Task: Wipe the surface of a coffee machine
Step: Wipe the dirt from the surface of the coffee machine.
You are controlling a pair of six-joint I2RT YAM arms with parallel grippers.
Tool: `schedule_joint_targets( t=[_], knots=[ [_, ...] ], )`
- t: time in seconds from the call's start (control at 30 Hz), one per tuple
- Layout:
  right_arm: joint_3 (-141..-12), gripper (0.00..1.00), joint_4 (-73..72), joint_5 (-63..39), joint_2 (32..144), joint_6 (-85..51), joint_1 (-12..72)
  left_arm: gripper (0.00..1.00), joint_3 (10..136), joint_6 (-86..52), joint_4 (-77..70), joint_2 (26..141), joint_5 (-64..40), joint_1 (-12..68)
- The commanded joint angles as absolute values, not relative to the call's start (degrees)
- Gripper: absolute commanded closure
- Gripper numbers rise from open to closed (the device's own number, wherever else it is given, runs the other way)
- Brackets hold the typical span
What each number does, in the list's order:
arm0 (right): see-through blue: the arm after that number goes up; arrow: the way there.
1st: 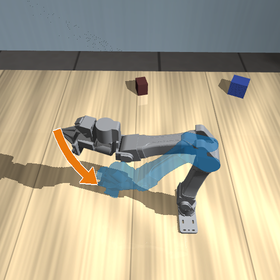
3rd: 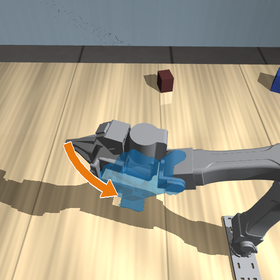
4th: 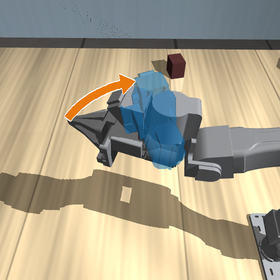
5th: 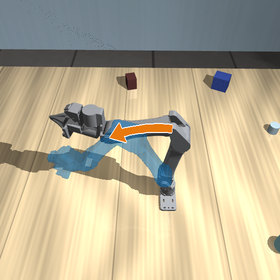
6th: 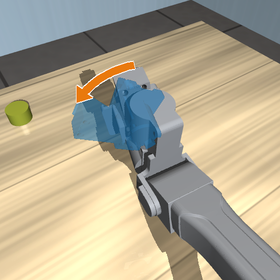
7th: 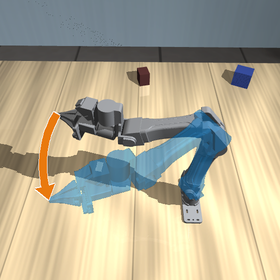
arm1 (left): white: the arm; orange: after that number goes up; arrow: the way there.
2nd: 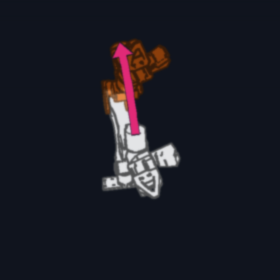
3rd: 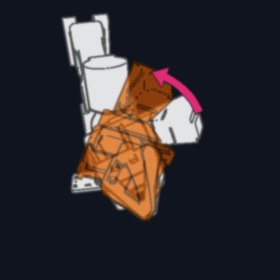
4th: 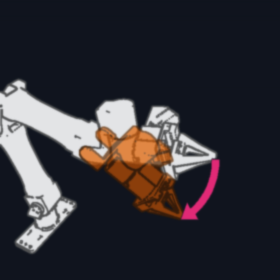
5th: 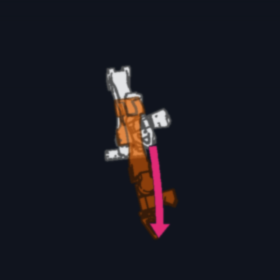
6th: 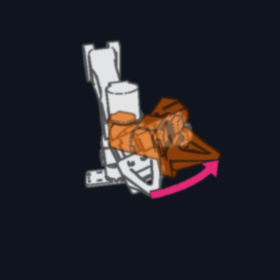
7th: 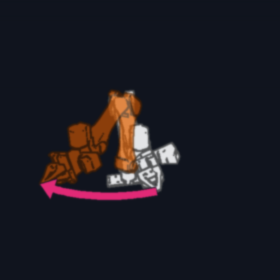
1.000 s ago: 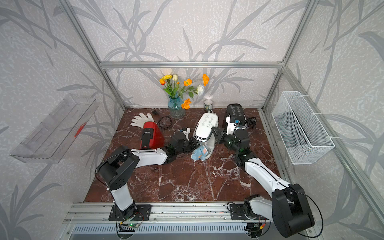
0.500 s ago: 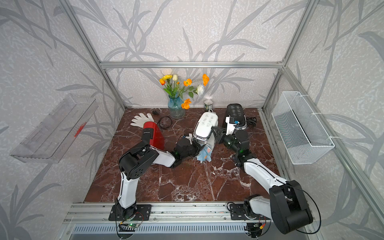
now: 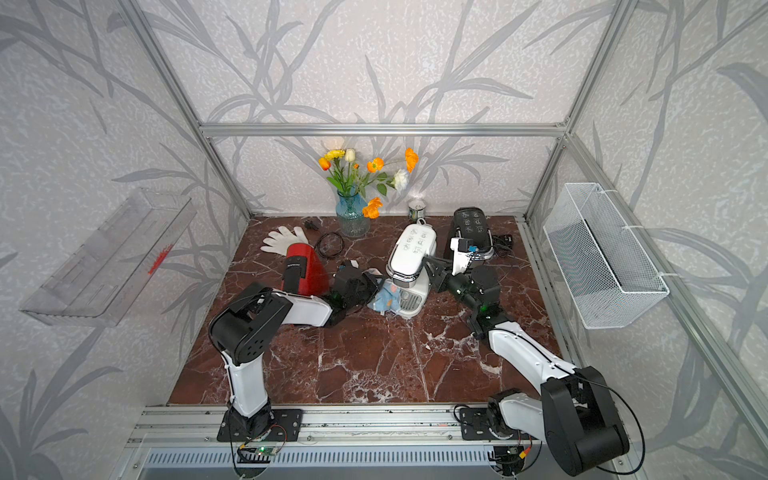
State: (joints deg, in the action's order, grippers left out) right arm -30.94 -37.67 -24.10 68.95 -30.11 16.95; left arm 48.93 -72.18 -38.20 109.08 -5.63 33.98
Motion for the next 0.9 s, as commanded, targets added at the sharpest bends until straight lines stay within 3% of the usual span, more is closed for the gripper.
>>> schedule_joint_targets(
  t=[0.0, 0.4, 0.7, 0.87],
  knots=[
    [-27.7, 0.74, -25.3, -25.0, 71.3, -28.4, 17.7, 1.0, 49.8, -68.3, -36.7, 105.6, -5.0, 33.8],
    [-27.6, 0.74, -25.8, -24.9, 72.2, -28.2, 17.7, 1.0, 59.2, -66.1, -30.0, 104.1, -6.3, 36.2],
    [-27.7, 0.74, -26.1, -25.0, 72.9, -28.3, 17.7, 1.0, 61.7, -79.2, -41.1, 106.8, -14.6, 37.0],
    [-27.7, 0.74, -26.1, -25.0, 73.0, -28.1, 17.7, 1.0, 59.0, -82.6, -43.8, 104.1, -13.7, 37.7]
  ],
)
